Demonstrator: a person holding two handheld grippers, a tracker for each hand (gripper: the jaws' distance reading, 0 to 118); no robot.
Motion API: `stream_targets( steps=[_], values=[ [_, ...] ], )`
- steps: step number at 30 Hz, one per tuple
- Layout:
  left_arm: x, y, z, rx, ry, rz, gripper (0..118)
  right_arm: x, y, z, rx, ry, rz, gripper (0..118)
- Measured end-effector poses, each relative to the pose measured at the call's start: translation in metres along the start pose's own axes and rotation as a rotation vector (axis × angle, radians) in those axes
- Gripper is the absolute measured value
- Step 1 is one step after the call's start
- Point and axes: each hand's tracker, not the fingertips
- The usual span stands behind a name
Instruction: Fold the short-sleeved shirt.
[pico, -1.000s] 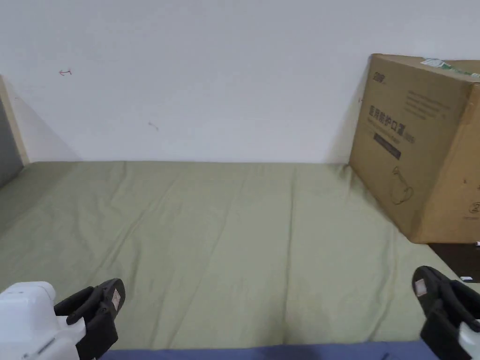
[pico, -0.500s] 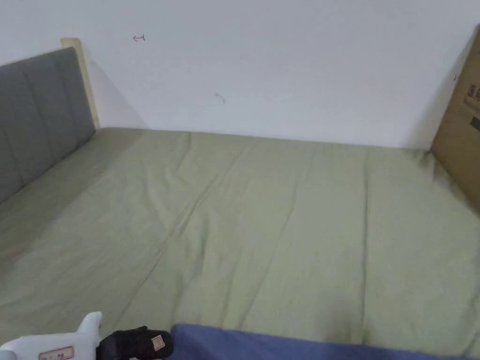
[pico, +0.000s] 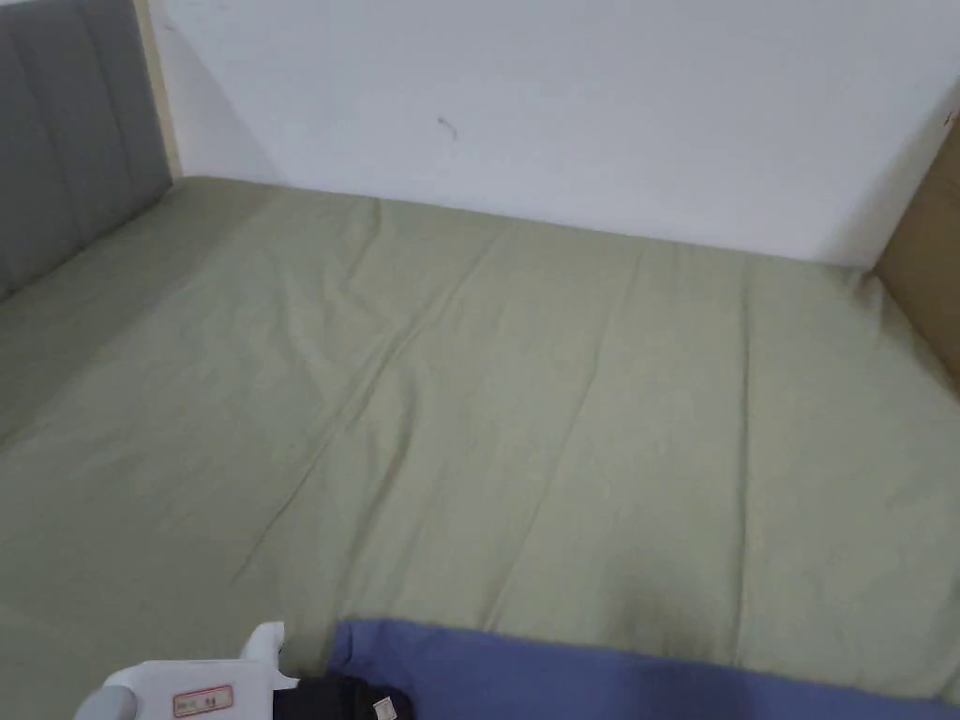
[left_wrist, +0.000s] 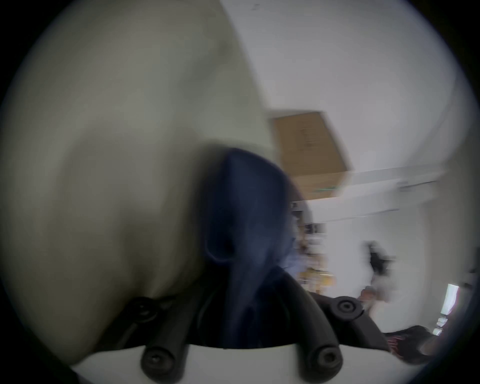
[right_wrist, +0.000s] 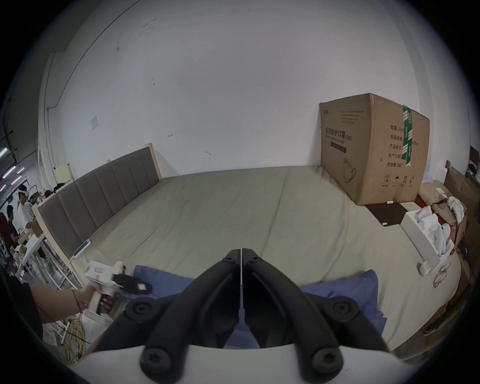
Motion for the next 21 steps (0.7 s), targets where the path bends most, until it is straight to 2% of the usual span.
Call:
stream_targets(
  steps=[1, 3, 4, 6, 8, 11, 13, 15, 17, 19, 21],
  values=[
    [0.01, -0.001, 0.006, 0.052, -0.265, 0.042, 5, 0.0, -0.001, -0.001, -0.007, 0.003, 0.005, 1],
    [0.02, 0.0, 0.001, 0.008, -0.118, 0.013, 5, -0.002, -0.003, -0.002, -0.017, 0.006, 0.022, 1],
    [0.029, 0.0, 0.001, 0.016, -0.093, 0.007, 5, -0.002, -0.003, -0.002, -0.02, 0.01, 0.027, 1],
    [0.046, 0.007, 0.026, 0.035, 0.046, -0.06, 5, -0.004, -0.003, -0.001, -0.023, 0.021, 0.033, 1],
    [0.085, -0.003, 0.046, 0.046, 0.249, -0.214, 5, -0.004, -0.004, 0.001, -0.018, 0.032, 0.033, 1],
    [0.109, -0.015, 0.074, 0.044, 0.663, -0.508, 5, 0.0, -0.007, 0.006, -0.009, 0.05, 0.015, 1],
    [0.105, -0.02, 0.089, 0.072, 0.903, -0.57, 6, 0.008, -0.011, 0.01, -0.007, 0.057, -0.012, 1],
    [0.106, -0.023, 0.1, 0.078, 1.004, -0.568, 6, 0.016, -0.017, 0.015, -0.007, 0.058, -0.036, 1],
    [0.127, -0.028, 0.099, 0.119, 0.92, -0.539, 6, 0.026, -0.023, 0.021, -0.012, 0.051, -0.05, 1],
    [0.155, -0.032, 0.09, 0.18, 0.708, -0.499, 6, 0.036, -0.028, 0.026, -0.016, 0.042, -0.063, 1],
    [0.185, -0.035, 0.061, 0.114, 0.48, -0.426, 7, 0.042, -0.03, 0.033, -0.012, 0.026, -0.085, 1]
  ],
)
